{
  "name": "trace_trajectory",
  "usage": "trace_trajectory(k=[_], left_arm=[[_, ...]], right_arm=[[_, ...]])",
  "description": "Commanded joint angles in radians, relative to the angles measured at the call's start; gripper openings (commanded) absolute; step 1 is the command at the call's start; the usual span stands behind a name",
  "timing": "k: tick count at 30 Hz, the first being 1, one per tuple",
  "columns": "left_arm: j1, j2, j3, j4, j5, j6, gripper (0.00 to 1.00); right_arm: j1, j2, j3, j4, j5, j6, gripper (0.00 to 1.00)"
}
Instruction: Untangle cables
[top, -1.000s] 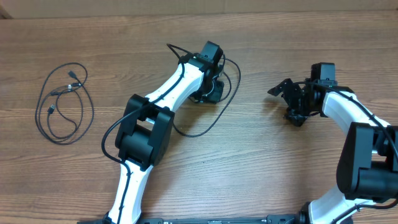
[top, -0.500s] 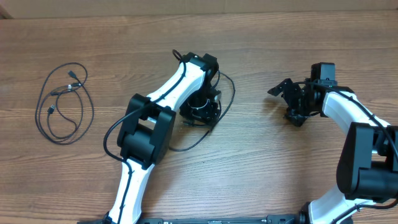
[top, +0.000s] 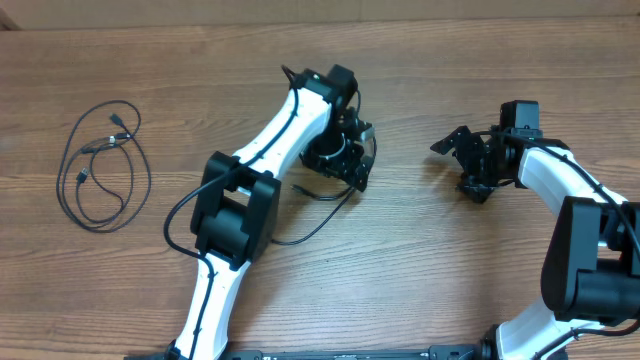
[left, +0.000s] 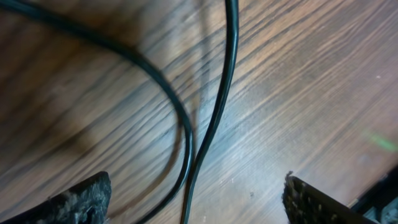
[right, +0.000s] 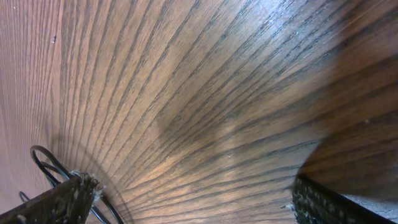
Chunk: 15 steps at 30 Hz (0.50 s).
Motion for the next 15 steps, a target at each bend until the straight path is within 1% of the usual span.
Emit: trace_trajectory(k=[1,3,5,8,9,10,13,15], left_arm=[[-0.024,0.004,-0.083,0.049,0.024,0.019,0.88],[-0.027,0.004,-0.125,0.083,0.024,0.009,0.85],[-0.029,0.004,-0.164,0.12,0.03,-0.027,0.82],[-0.033,0.004,-0.235,0.206,0.076,-0.079,0.71],[-0.035,0.004,-0.257,0.233,0.085,-0.091,0.7],[-0.039,0.004,-0.3,0.286,0.088,-0.118,0.66],[-0.043,0.004,-0.369,0.384,0.088,-0.169,0.58],[-0.042,0.004,-0.405,0.438,0.087,-0.2,0.57]], right_arm=[[0.001,0.06,-0.042,-0.003,0.058,-0.007,1.0],[0.001,0.06,-0.042,-0.003,0.058,-0.007,1.0],[0.001,0.06,-0.042,-0.003,0.058,-0.007,1.0],[0.001,0.06,-0.042,-0.003,0.058,-0.007,1.0],[0.001,0.06,-0.042,-0.003,0.058,-0.008,1.0],[0.001,0.06,-0.042,-0.003,0.058,-0.007,1.0],[0.001,0.06,-0.042,-0.003,0.058,-0.007,1.0],[0.001,0.06,-0.042,-0.003,0.058,-0.007,1.0]])
